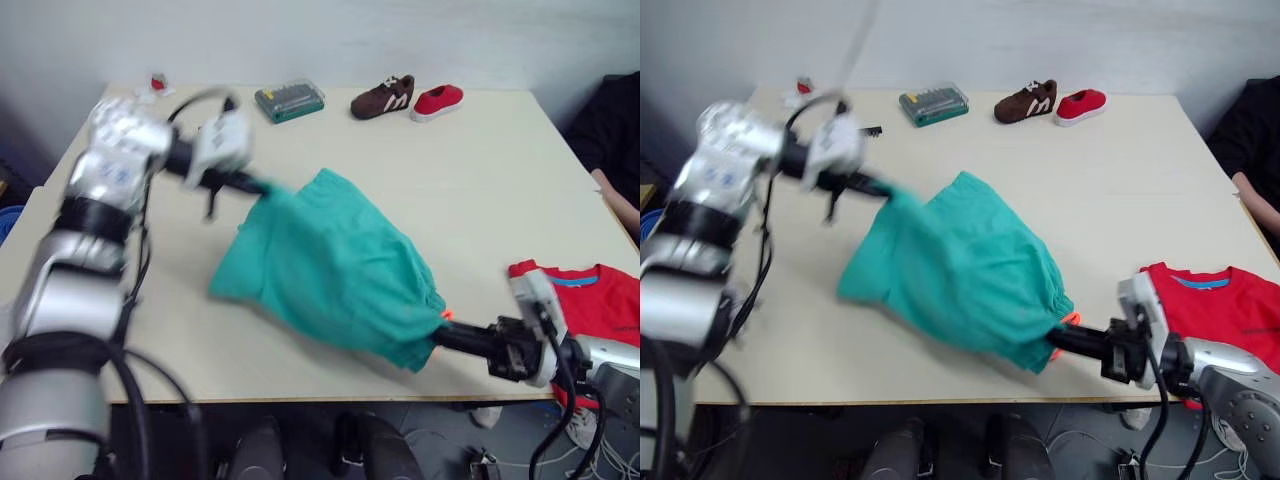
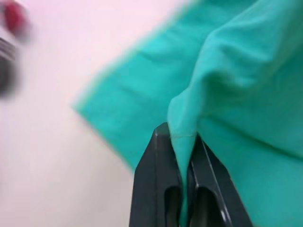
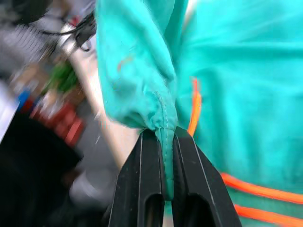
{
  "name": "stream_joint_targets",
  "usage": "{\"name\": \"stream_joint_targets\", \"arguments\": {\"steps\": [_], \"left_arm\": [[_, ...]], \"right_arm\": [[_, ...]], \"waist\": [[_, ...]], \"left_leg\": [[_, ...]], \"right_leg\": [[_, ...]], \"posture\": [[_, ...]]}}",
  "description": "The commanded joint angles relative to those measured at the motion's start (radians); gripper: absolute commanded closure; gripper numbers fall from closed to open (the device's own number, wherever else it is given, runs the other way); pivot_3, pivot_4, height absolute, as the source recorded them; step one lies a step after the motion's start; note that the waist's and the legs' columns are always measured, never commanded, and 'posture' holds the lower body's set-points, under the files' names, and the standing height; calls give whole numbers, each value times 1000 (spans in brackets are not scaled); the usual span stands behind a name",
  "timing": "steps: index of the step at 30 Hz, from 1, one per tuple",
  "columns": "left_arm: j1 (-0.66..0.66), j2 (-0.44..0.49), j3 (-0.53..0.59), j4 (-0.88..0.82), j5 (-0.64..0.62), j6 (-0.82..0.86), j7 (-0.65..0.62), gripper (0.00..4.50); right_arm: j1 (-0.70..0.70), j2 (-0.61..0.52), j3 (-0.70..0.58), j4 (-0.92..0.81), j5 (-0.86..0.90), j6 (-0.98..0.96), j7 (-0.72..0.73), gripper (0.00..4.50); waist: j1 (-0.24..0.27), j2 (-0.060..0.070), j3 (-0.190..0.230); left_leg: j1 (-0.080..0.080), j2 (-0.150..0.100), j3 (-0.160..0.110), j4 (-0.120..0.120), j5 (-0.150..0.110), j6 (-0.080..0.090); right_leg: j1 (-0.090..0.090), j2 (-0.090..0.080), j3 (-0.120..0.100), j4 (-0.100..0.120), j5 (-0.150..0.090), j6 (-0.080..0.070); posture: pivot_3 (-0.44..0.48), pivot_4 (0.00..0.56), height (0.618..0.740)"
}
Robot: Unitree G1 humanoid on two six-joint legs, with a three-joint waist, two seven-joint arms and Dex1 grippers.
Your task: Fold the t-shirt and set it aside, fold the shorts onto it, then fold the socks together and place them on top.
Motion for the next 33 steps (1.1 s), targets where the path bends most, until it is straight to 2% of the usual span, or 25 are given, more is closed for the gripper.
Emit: {"name": "stream_joint_targets", "arguments": {"steps": [1,3,6,8,12,17,21,25,32,33], "left_arm": [[-80,-55,-2,172,121,-197,173,4491],[-122,-105,-8,231,184,-252,314,4491],[-158,-152,-76,281,334,-328,541,4491],[-166,-181,-90,306,384,-322,619,4491],[-139,-226,-110,336,453,-293,654,4491],[-101,-250,-77,345,465,-253,645,4491],[-88,-247,-88,346,500,-240,665,3537],[-77,-232,-57,348,493,-207,669,2333],[-74,-154,98,342,396,-145,643,61],[-72,-143,119,339,379,-149,621,0]], "right_arm": [[18,31,-60,-12,13,18,-77,4500],[25,53,-72,-10,-12,15,-124,4500],[33,88,-71,-20,-53,0,-183,4500],[30,106,-62,-32,-72,-4,-208,4500],[0,147,-39,-55,-97,-4,-260,4500],[-45,164,9,-63,-194,-13,-317,4500],[-71,164,27,-43,-255,-10,-338,4500],[-91,147,12,-17,-307,-6,-341,3355],[-71,43,-35,-48,-401,-43,-256,831],[-68,29,-37,-50,-425,-57,-247,515]], "waist": [[-26,1,0],[-41,1,0],[-47,0,1],[-46,-1,2],[-46,-1,2],[-48,-1,2],[-46,-1,2],[-46,-1,2],[-49,-1,2],[-47,-1,2]], "left_leg": [[2,-2,3,-3,-1,2],[3,-2,5,-5,-2,3],[2,-2,4,-5,-2,2],[3,-2,3,-5,0,0],[3,-3,3,-5,1,0],[3,-2,4,-5,2,-1],[0,-2,6,-5,3,-3],[0,-3,6,-4,3,-2],[1,-2,6,-4,4,-3],[1,-2,6,-4,4,-3]], "right_leg": [[1,-3,0,0,-1,2],[0,-4,1,0,-1,4],[-1,-4,0,-1,-1,4],[-3,-4,1,1,-1,4],[-3,-4,4,4,-1,3],[-6,-4,6,7,-1,3],[-10,-3,6,9,-2,2],[-10,-3,6,9,-2,2],[-10,-3,7,10,-2,2],[-10,-3,7,10,-2,2]], "posture": [[0,150,740],[0,150,740],[0,150,740],[0,150,740],[0,150,740],[0,150,740],[0,150,740],[0,150,740],[0,150,740],[0,150,740]]}}
